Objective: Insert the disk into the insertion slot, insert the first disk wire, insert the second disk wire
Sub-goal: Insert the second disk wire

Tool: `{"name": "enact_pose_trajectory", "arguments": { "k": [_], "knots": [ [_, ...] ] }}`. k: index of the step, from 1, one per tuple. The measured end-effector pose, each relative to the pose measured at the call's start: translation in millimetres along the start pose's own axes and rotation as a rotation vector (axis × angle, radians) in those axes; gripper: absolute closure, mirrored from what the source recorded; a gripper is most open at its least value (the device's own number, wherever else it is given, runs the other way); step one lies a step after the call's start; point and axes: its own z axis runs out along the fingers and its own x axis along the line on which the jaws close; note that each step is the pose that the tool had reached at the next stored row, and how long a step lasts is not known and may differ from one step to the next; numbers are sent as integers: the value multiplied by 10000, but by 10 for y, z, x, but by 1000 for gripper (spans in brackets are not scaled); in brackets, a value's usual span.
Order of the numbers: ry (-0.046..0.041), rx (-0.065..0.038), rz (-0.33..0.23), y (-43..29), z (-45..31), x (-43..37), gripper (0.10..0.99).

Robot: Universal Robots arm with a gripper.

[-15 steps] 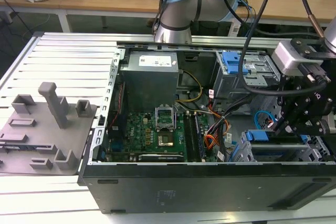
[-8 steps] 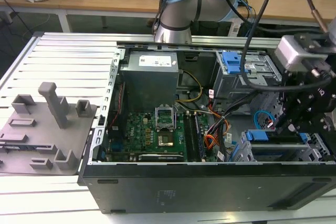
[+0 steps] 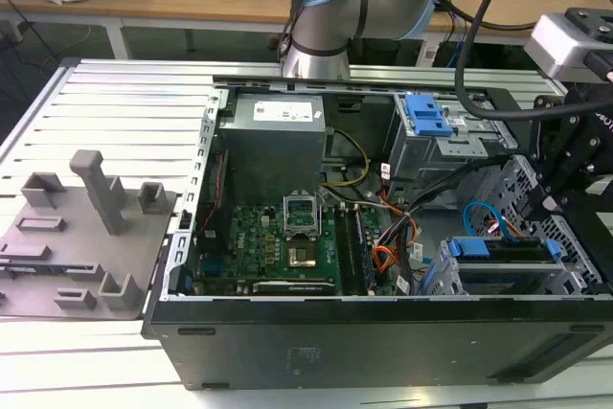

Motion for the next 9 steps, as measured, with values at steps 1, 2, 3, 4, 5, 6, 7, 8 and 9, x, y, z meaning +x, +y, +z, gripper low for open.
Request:
{"name": "enact_pose_trajectory", "arguments": {
  "k": [1, 2, 3, 4, 5, 6, 7, 8, 9],
  "knots": [
    [-1, 1, -1, 26, 2, 0, 980],
    [0, 0, -2, 92, 5, 0, 980],
    [-1, 0, -3, 140, 9, 0, 980],
    [0, 0, -2, 153, 9, 1, 980],
    [0, 0, -3, 153, 9, 0, 980],
    [0, 0, -4, 153, 9, 0, 980],
    [-1, 0, -3, 155, 9, 0, 980],
    [0, 0, -3, 155, 9, 0, 980],
    [-1, 0, -2, 155, 9, 0, 980]
  ]
}}
